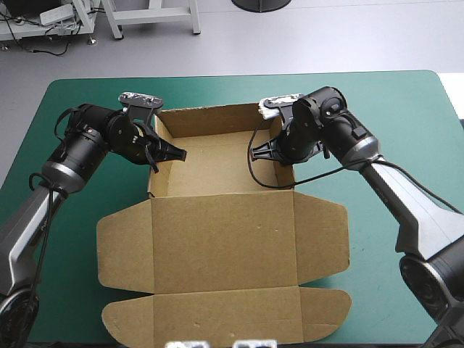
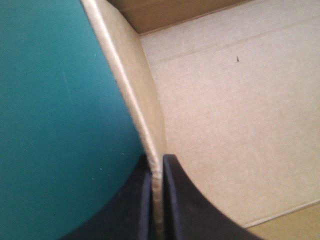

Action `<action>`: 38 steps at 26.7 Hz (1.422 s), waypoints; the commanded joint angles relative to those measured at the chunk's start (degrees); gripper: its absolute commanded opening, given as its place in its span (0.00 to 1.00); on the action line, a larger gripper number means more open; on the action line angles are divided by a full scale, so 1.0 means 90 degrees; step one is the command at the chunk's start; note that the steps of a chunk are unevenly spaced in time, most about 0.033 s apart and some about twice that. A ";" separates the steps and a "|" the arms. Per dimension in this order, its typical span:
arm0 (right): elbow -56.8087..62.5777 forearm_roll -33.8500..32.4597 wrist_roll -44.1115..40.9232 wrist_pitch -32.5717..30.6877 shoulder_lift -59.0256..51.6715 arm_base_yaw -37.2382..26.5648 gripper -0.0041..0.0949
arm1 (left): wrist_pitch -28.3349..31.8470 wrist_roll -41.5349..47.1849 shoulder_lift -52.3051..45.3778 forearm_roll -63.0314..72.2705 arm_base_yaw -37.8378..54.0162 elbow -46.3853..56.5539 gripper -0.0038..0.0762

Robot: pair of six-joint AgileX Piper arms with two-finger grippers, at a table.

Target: Fold the box

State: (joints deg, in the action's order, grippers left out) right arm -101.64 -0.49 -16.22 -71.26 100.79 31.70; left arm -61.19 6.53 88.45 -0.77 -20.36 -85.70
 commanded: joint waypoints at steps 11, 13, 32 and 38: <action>0.0144 -0.0155 0.0109 -0.0044 -0.0345 0.0001 0.04 | 0.0372 -0.0009 0.0330 0.0184 -0.0055 -0.0235 0.04; 0.0381 -0.0202 0.0098 -0.0044 -0.0335 0.0001 0.04 | 0.0414 -0.0009 0.0420 0.0198 -0.0055 -0.0235 0.04; 0.0614 -0.0037 0.0123 0.0353 0.0479 0.0001 0.04 | 0.0315 -0.0047 0.1082 0.0321 -0.0055 -0.0214 0.04; 0.0602 -0.0027 0.0123 0.0414 0.0479 0.0001 0.04 | 0.0293 -0.0047 0.1082 0.0345 -0.0055 -0.0214 0.04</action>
State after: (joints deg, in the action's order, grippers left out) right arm -94.83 -1.52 -17.25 -69.20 107.44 31.65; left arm -60.61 6.33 100.38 1.61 -20.42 -85.98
